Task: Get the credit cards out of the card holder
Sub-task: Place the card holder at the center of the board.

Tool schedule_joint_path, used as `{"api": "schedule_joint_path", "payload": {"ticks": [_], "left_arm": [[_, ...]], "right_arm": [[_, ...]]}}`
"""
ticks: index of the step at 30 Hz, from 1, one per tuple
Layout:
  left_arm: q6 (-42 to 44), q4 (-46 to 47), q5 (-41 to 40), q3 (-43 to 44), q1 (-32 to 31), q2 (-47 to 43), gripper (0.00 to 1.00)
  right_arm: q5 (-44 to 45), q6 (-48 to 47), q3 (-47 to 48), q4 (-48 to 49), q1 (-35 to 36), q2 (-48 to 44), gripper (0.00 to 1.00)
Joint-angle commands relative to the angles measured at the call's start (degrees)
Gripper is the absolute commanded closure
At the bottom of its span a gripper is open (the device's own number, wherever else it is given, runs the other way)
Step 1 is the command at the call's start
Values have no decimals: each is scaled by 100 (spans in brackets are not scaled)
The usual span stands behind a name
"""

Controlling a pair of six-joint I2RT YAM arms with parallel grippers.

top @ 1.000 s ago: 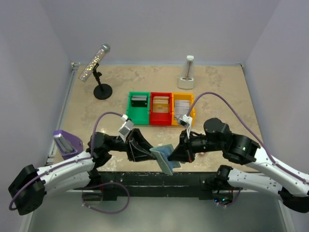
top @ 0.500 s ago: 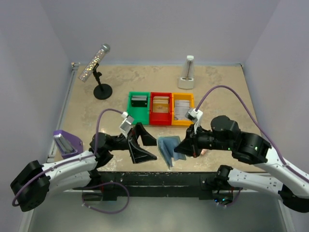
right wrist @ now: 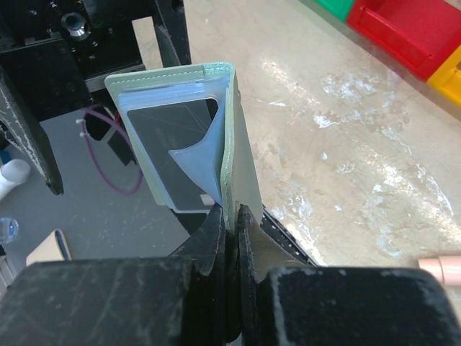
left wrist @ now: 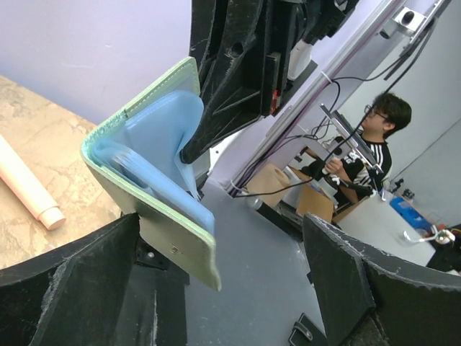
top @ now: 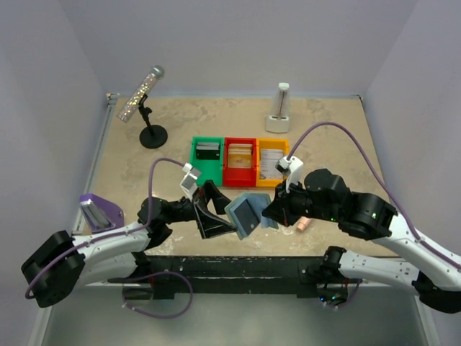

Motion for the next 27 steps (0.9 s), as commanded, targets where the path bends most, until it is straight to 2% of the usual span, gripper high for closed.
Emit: {"api": "schedule_joint_path", "payload": {"ticks": [1, 7, 18, 27], "left_arm": [[234, -1, -257, 177, 28, -97, 0], [489, -433, -538, -60, 19, -369, 8], [779, -1162, -794, 133, -86, -343, 19], [937, -1558, -952, 98, -95, -352, 39]], "right_arm": [[472, 79, 119, 152, 1, -136, 100], [420, 254, -136, 248, -7, -259, 100], [-11, 790, -532, 951, 1, -400, 100], [-160, 896, -707, 1144, 1, -400, 100]]}}
